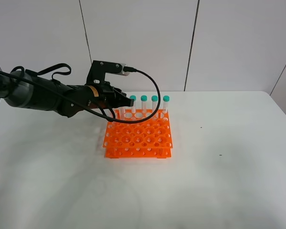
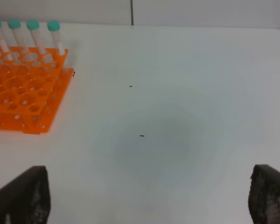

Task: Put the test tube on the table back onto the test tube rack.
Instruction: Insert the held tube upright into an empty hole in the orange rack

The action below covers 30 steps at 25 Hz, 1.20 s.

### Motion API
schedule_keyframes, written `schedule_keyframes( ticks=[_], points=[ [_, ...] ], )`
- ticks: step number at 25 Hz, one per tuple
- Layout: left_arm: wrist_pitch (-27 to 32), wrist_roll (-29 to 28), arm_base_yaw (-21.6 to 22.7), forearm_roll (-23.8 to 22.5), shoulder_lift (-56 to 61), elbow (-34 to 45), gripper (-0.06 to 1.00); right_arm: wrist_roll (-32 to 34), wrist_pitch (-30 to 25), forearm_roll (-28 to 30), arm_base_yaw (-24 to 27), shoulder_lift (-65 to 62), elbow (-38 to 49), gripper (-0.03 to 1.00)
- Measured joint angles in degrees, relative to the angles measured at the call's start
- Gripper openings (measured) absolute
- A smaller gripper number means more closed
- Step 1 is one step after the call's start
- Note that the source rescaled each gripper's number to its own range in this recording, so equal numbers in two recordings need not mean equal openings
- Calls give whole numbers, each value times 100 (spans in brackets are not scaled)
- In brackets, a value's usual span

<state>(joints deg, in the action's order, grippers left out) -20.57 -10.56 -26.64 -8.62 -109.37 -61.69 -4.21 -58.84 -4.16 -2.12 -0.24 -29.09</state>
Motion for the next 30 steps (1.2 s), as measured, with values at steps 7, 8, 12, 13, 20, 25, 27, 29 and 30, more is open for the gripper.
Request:
schedule_keyframes(
  ticks=[7,8,12,13,20,25,27,29,30],
  points=[
    [-119,0,0,0,-181,0,0,0,0,0,0,0,0,92],
    [-145,0,0,0,-217,0,0,0,0,0,0,0,0,92],
    [-178,0,0,0,-359,0,0,0,0,0,0,0,0,92],
    [-192,0,0,0,-384,0,0,0,0,0,0,0,0,92],
    [-252,12,0,-29,-452,0,0,0,0,0,0,0,0,92],
    [-280,12,0,-29,-470,0,0,0,0,0,0,0,0,92],
    [-280,12,0,-29,-470,0,0,0,0,0,0,0,0,92],
    [-280,12,0,-29,-470,0,8,0,0,0,0,0,0,92],
    [-280,12,-4,-29,-470,0,15,0,0,0,0,0,0,92]
  ],
)
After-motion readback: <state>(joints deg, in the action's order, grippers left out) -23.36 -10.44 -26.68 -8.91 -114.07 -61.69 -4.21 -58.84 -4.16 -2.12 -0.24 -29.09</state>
